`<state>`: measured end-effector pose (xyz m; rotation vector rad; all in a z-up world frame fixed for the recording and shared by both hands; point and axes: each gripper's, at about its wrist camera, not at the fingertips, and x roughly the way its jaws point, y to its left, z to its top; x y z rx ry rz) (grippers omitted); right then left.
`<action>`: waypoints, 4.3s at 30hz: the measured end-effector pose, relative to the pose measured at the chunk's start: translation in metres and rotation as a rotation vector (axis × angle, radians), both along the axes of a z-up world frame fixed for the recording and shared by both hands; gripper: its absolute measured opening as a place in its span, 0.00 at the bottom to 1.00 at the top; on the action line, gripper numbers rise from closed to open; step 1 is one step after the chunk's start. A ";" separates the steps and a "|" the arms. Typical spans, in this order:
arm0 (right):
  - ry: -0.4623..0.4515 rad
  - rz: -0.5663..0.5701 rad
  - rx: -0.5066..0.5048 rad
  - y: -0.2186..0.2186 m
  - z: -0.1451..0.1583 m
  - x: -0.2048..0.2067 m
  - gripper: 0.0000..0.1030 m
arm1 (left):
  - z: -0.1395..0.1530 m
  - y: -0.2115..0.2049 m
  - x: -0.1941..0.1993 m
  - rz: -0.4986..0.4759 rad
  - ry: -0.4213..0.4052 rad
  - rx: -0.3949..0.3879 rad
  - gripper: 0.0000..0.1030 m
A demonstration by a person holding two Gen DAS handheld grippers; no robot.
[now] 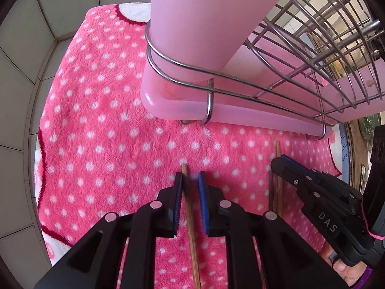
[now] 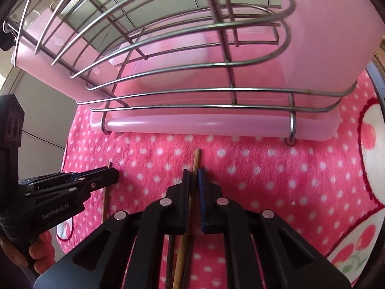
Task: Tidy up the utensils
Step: 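Grasp a wooden chopstick with the left tool while the right tool grasps another chopstick, then lift the chopsticks with both tools up toward the pink cup, then lower the held chopsticks with both tools into the pink cup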
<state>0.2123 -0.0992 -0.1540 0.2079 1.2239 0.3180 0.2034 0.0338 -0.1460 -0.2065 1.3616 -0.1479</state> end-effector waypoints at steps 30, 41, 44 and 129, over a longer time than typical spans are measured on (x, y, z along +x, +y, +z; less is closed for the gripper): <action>-0.234 -0.058 0.131 -0.082 0.085 -0.062 0.06 | 0.121 0.026 -0.072 0.007 -0.385 -0.075 0.04; -0.363 -0.076 0.163 -0.109 0.133 -0.105 0.06 | 0.164 0.037 -0.109 0.036 -0.540 -0.129 0.04; -0.397 -0.081 0.168 -0.109 0.139 -0.114 0.06 | 0.170 0.039 -0.117 0.043 -0.573 -0.149 0.04; -0.962 -0.130 0.176 -0.163 0.329 -0.138 0.05 | 0.323 0.074 -0.159 0.116 -1.030 -0.089 0.04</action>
